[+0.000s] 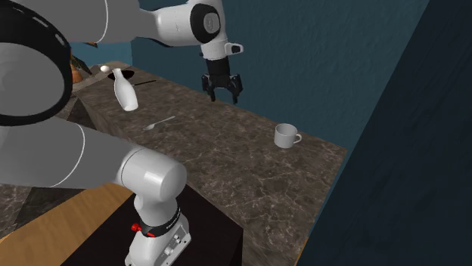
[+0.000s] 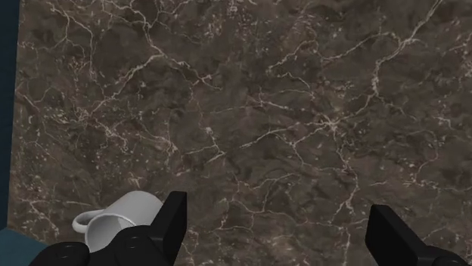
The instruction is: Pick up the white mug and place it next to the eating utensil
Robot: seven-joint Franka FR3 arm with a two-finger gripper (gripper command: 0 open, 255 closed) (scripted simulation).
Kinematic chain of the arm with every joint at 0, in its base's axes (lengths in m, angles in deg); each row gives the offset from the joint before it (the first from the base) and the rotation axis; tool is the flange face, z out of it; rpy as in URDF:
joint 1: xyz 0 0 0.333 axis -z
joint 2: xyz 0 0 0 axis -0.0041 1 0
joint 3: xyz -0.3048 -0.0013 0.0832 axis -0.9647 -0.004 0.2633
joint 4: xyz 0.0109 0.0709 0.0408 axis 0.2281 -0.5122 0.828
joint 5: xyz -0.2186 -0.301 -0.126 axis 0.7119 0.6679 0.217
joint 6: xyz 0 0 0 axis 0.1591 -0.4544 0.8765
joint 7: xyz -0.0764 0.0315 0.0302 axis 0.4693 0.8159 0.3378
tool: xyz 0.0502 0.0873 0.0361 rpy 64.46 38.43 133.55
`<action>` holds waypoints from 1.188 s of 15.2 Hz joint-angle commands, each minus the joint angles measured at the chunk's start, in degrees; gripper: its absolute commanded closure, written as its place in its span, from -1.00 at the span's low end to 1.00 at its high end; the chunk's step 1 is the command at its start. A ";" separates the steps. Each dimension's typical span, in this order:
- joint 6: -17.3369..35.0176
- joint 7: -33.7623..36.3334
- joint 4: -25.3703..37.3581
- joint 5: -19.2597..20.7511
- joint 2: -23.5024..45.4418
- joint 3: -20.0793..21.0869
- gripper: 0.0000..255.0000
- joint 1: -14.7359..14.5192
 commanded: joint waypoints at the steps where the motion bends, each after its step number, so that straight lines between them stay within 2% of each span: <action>1: 3.27 -1.03 0.83 0.37 3.93 -1.46 -1.00 0.44; 10: 15.15 -7.51 7.53 -0.57 22.19 -8.13 -1.00 2.06; 18: 21.59 -15.11 18.44 -6.39 40.05 -11.99 -1.00 3.76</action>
